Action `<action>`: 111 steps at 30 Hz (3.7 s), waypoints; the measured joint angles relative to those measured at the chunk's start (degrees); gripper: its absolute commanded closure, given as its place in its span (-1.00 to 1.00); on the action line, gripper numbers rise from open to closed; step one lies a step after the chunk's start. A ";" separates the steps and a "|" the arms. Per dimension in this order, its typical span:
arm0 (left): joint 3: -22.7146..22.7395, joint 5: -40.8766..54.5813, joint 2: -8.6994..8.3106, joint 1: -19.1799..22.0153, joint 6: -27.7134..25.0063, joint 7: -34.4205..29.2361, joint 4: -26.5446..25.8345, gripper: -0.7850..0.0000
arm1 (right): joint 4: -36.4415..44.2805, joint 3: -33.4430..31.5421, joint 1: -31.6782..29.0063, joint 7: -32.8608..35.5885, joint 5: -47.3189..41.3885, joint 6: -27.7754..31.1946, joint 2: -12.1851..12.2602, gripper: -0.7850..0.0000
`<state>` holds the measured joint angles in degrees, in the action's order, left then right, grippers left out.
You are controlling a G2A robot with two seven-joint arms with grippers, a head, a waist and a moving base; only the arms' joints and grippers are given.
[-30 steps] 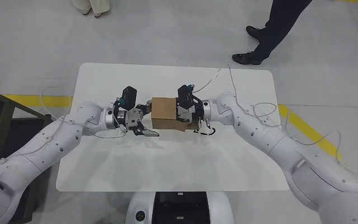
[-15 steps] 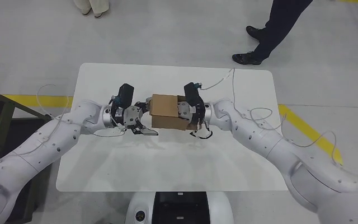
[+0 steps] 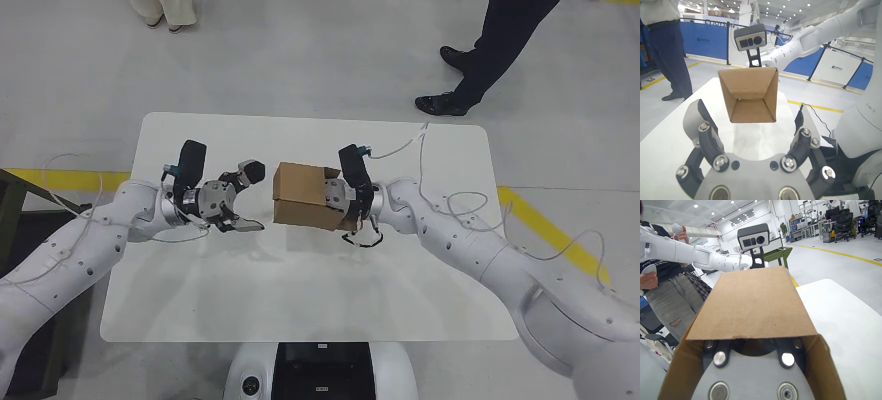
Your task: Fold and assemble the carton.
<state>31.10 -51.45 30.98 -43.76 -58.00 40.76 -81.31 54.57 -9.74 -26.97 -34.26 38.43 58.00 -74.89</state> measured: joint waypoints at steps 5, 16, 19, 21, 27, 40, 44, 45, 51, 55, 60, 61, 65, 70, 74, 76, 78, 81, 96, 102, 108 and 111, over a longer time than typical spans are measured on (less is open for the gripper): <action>2.77 -1.59 -1.39 -2.55 0.00 4.20 0.63 -1.00 | 0.21 0.00 -0.23 0.28 1.07 0.00 0.34 1.00; 5.55 2.71 -0.06 -4.03 2.92 -1.66 0.38 -1.00 | 1.39 0.00 -0.61 2.18 1.43 0.00 0.42 1.00; 5.87 3.91 0.70 -3.91 4.06 -4.86 0.28 -1.00 | 1.62 0.00 -0.70 2.77 1.25 0.00 0.29 1.00; 6.22 4.68 1.18 -3.96 4.89 -6.37 0.35 -1.00 | 1.71 0.00 -0.72 3.13 1.02 0.00 0.19 1.00; 7.50 6.08 2.24 -4.41 6.83 -9.84 0.81 -1.00 | 1.95 0.00 -0.64 3.88 0.79 0.00 -0.10 1.00; 9.78 7.49 4.30 -5.18 5.69 -15.80 0.76 -1.00 | 1.72 0.00 0.14 5.59 -0.32 0.00 -0.80 1.00; 10.67 7.52 4.88 -5.53 4.99 -16.52 0.73 -1.00 | 1.71 0.00 0.27 6.11 -0.51 0.00 -1.01 1.00; 10.88 7.48 4.99 -5.63 4.86 -16.66 0.74 -1.00 | 1.69 0.00 0.28 6.17 -0.54 0.00 -1.05 1.00; 13.08 7.05 5.27 -7.18 3.83 -15.94 1.10 -1.00 | 1.22 0.00 0.45 5.86 -0.82 0.00 -1.05 1.00; 15.28 6.23 4.95 -9.12 3.00 -14.75 1.07 -1.00 | 1.04 0.00 0.47 5.11 -0.68 0.00 -0.86 1.00; 17.73 5.88 4.66 -11.50 2.28 -14.91 0.83 -1.00 | 1.34 0.00 0.40 4.71 -0.45 0.00 -0.71 1.00; 18.00 5.89 4.68 -11.76 2.23 -15.25 0.74 -1.00 | 1.43 0.00 0.38 4.72 -0.42 0.00 -0.70 1.00; 18.56 6.68 5.14 -12.21 2.07 -17.36 0.46 -1.00 | 1.96 0.00 0.23 4.96 -0.37 0.00 -0.73 1.00; 19.02 7.56 5.90 -11.88 1.67 -19.32 0.50 -1.00 | 2.43 0.00 -0.03 5.46 -0.41 0.00 -0.79 1.00; 19.75 7.61 6.42 -11.75 1.32 -20.59 0.24 -1.00 | 2.83 0.00 -0.22 6.30 -0.89 0.00 -1.02 1.00; 19.97 7.60 6.65 -11.77 1.13 -21.11 0.14 -1.00 | 3.08 0.00 -0.24 6.81 -1.18 0.00 -1.20 1.00; 20.20 7.65 6.91 -11.82 0.82 -21.63 0.08 -1.00 | 3.24 0.00 -0.19 7.37 -1.58 0.00 -1.41 1.00; 20.64 7.60 7.25 -11.96 0.53 -22.24 0.14 -1.00 | 3.27 0.00 -0.10 7.93 -2.14 0.00 -1.71 1.00; 26.24 6.08 6.76 -17.07 0.00 -22.43 -0.79 -1.00 | 1.88 0.00 0.44 5.61 -4.28 0.00 -1.14 1.00; 26.56 3.01 5.81 -18.76 0.00 -24.13 -4.78 -1.00 | 2.47 0.00 0.58 4.67 -4.23 0.00 -0.55 1.00; 24.41 0.71 5.03 -18.13 0.00 -25.20 -7.70 -1.00 | 2.96 0.00 0.65 4.17 -4.20 0.00 0.00 1.00; 23.26 0.44 4.73 -17.30 0.00 -24.95 -8.10 -1.00 | 3.06 0.00 0.67 4.26 -4.17 0.00 0.21 1.00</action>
<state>54.36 -51.01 35.71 -61.05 -58.00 15.81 -89.41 57.63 -9.74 -26.30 -30.00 34.27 58.00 -74.69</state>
